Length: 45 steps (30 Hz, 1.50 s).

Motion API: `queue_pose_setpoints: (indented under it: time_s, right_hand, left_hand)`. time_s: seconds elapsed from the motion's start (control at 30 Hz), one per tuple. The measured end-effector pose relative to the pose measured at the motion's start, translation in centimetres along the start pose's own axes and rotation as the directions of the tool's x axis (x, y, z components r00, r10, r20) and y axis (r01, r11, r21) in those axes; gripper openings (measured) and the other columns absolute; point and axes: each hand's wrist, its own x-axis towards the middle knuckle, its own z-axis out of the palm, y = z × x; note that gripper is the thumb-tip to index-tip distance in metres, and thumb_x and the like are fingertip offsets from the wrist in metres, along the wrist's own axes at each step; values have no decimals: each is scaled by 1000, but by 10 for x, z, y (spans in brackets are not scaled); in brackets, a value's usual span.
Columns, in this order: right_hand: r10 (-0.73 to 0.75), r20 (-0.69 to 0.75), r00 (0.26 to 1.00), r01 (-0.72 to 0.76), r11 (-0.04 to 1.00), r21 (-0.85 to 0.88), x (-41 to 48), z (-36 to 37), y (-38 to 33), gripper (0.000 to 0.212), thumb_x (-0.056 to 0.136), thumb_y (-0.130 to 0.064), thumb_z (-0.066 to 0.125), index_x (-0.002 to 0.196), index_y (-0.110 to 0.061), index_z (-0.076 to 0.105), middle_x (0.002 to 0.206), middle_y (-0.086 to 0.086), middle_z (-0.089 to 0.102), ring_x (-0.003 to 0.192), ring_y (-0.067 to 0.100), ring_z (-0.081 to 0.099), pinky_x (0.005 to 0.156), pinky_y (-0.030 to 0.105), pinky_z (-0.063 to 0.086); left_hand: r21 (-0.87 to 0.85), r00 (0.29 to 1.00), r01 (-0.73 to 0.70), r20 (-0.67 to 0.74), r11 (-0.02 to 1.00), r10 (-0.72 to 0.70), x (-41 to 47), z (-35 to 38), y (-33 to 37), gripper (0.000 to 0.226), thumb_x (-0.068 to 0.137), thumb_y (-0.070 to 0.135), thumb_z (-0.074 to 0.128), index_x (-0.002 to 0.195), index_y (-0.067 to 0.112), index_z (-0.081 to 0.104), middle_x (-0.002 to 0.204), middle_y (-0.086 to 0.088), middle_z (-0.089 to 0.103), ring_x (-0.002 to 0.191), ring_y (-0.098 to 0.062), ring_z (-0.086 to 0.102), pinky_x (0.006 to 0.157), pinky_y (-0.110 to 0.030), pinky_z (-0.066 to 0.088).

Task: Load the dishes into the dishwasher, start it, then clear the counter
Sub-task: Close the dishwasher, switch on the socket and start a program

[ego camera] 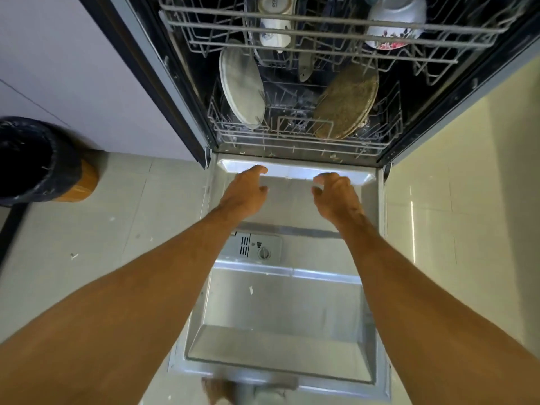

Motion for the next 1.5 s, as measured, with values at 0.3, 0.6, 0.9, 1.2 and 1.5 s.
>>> queue_pose_setpoints:
  time_s: [0.3,0.6,0.9,1.2,1.5]
  right_hand:
    - [215,150,965,-237,960,149,-168,53,3,29,98,-22,54,123,-12,65,126,11,62,114,29,60,97,33,46]
    - [450,208,868,-495,760,422,-330,120,28,19,91,-16,66,106,-8,73,104,9,73,89,20,65,82,21,46]
    - [634,351,689,-658,345,669,-385,215,75,16,83,-31,75,84,-16,69,85,9,71,81,28,67,87,45,56]
    - [686,573,448,-561,-284,778,-361,287,121,39,81,-50,73,87,-16,56,82,3,54,75,16,53,98,36,49]
    - [598,567,566,-380,-421,824,-351,326,142,59,75,-51,76,125,-21,61,122,7,65,112,27,62,100,39,49]
  left_hand:
    - [-174,981,170,119,970,-151,-150,37,-52,34,93,16,57,127,14,56,125,-7,62,109,-22,61,89,-29,50]
    - [-232,923,371,201,899,-329,-294,86,-120,36,92,20,60,127,11,58,122,-6,62,111,-22,59,90,-23,43]
    - [-431,723,686,313,586,-616,-340,175,-188,36,81,43,72,83,7,66,80,-11,64,76,-25,61,80,-36,52]
    - [-732,563,676,440,83,-699,-318,259,-233,55,73,54,75,101,9,57,85,-7,53,76,-17,51,70,-24,46]
    - [-872,519,426,453,-240,-725,-313,298,-241,87,65,46,83,132,13,38,115,-13,61,108,-28,60,106,-40,44]
